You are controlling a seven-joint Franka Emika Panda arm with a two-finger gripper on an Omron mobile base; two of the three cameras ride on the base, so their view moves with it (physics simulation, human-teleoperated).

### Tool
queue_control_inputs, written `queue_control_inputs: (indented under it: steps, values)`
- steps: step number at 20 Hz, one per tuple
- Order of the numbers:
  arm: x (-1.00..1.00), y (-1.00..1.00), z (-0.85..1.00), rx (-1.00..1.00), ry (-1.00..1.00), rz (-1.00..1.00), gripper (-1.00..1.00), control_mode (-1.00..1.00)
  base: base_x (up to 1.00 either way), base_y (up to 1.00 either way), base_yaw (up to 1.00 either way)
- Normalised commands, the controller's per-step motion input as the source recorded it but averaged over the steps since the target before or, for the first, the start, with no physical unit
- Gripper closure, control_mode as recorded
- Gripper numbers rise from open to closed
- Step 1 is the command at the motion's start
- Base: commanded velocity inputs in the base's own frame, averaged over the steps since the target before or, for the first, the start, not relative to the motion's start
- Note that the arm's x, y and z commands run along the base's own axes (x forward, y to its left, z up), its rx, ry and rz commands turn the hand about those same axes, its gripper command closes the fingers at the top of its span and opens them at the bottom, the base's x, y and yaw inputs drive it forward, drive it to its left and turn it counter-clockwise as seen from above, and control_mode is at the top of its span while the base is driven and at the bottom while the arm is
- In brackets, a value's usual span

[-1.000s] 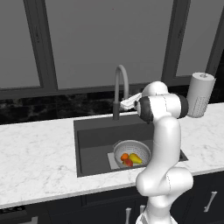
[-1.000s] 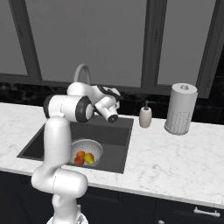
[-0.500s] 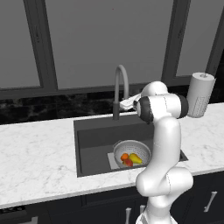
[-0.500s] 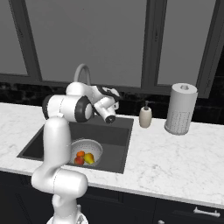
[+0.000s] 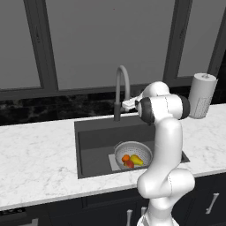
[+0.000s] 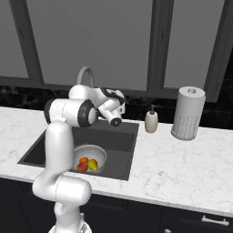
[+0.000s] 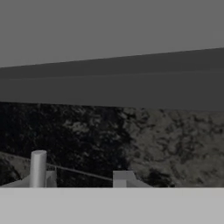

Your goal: Put the colander in the sink, put the pear, tangerine, apple in the colander, and turn on the sink faucet and pour water over the colander.

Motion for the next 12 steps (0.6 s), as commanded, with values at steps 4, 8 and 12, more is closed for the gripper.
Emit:
queue_control_inputs:
  steps: [4,8,12]
  values:
    - [0.00,-0.69,0.00,0.00,0.08,0.00,1.00,-1.00,0.00,0.00,0.00]
    - [0.00,-0.71,-0.01,0.00,0.08,-0.03,1.00,-1.00,0.00,0.00,0.00]
    - [0.00,-0.73,-0.06,0.00,0.03,-0.03,1.00,-1.00,0.00,0.00,0.00]
